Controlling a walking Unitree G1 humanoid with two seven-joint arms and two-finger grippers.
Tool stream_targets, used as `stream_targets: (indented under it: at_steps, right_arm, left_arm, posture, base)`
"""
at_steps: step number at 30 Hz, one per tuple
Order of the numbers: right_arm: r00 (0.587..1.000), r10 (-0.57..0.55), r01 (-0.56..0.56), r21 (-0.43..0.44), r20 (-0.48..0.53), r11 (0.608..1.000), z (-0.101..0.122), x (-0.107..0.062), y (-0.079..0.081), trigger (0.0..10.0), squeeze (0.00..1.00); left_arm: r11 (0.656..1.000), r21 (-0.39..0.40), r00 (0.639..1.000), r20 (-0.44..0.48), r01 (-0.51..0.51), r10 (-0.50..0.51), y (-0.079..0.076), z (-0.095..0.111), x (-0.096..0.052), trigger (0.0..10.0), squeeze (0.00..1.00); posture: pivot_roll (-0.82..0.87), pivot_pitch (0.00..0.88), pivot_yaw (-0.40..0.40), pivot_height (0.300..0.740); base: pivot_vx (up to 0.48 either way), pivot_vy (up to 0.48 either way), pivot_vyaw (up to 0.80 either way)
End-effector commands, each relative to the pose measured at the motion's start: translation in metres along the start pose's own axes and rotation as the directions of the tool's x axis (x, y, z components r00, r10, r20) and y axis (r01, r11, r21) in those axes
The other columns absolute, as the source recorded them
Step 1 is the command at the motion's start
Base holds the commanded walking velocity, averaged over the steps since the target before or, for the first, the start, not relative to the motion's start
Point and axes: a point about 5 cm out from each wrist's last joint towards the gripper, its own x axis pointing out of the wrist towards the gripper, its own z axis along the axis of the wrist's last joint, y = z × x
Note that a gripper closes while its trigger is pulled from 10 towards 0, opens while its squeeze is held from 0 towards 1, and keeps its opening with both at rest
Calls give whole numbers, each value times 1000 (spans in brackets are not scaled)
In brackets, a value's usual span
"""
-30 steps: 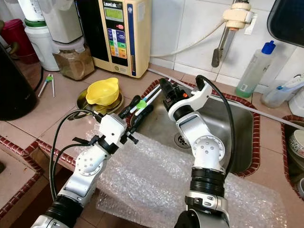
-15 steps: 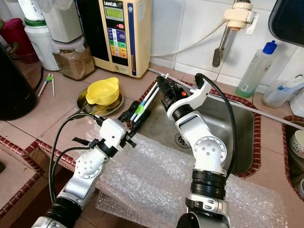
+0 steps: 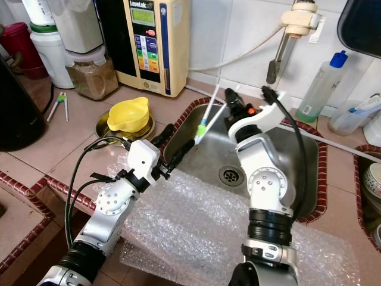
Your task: Kitchen organization
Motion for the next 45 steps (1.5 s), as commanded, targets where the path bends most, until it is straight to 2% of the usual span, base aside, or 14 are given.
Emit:
stream_targets:
  at_steps: [1,3,4,5,8,12,16,17,18,22,26,36,41,45]
  right_arm:
    - [1000,9,-8,-58,20,998,5,3,2,0,0]
    - [1000,15,-11,-254,17,967,9,4,-6,0,0]
    - [1000,29,-26,-363,2,932,9,4,-8,0,0]
    - [998,49,-55,-513,-26,857,6,2,-11,0,0]
    - [999,36,-51,-507,-39,861,0,-1,-18,0,0]
    - [985,80,-163,-649,-155,743,-22,-10,-27,0,0]
    - [972,72,-210,-677,-226,706,-35,-15,-32,510,0]
    - [969,66,-217,-693,-238,687,-37,-16,-34,4824,824]
    - [966,59,-225,-699,-253,679,-40,-17,-36,10000,1000]
    - [955,68,-264,-724,-289,637,-45,-20,-38,10000,1000]
    - [929,100,-352,-768,-356,535,-41,-26,-45,10000,1000]
    - [907,164,-413,-749,-387,518,-35,-36,-39,10000,1000]
    - [887,233,-456,-675,-399,580,-44,-46,-18,10000,1000]
    - [861,302,-507,-656,-409,559,-54,-57,-1,10000,1000]
  left_arm:
    - [999,-15,999,-23,34,-35,-3,-2,-1,10000,1000]
    - [994,-42,991,-73,106,-109,-9,-9,-7,10000,1000]
    - [991,-44,987,-91,129,-132,-11,-12,-9,10000,1000]
    - [984,-40,977,-118,174,-177,-14,-16,-13,10000,1000]
    - [971,-31,958,-157,237,-239,-20,-21,-17,10000,1000]
    - [965,-50,946,-186,259,-263,-23,-23,-19,10000,1000]
    - [965,-64,943,-205,254,-262,-21,-25,-20,10000,1000]
    - [966,-61,943,-209,253,-260,-20,-25,-20,10000,1000]
    - [966,-54,943,-209,253,-258,-19,-25,-20,10000,1000]
    - [968,-47,944,-213,248,-252,-16,-24,-18,10000,1000]
    - [970,-43,944,-223,239,-242,-12,-24,-16,10000,1000]
    - [978,-21,952,-224,208,-208,-8,-24,-13,10000,1000]
    - [997,5,973,-216,81,-78,12,-20,-8,10000,1000]
    - [999,12,981,-192,-34,35,32,-13,-2,10000,1000]
  posture:
    - [-60,38,-21,740]
    - [-60,38,-21,740]
    - [-60,38,-21,740]
    - [-60,38,-21,740]
    - [-49,36,-19,740]
    - [-39,33,-16,740]
    - [-39,32,-15,740]
    - [-39,32,-15,740]
    - [-39,32,-15,740]
    - [-39,29,-7,740]
    - [-61,25,7,740]
    - [-70,27,15,740]
    - [-65,29,17,740]
    - [-62,31,19,740]
  base:
    - [0,0,0]
    - [0,0,0]
    - [0,0,0]
    - [0,0,0]
    - [0,0,0]
    - [0,0,0]
    - [0,0,0]
    - [0,0,0]
    - [0,0,0]
    - [0,0,0]
    - [0,0,0]
    - [0,0,0]
    - [0,0,0]
    - [0,0,0]
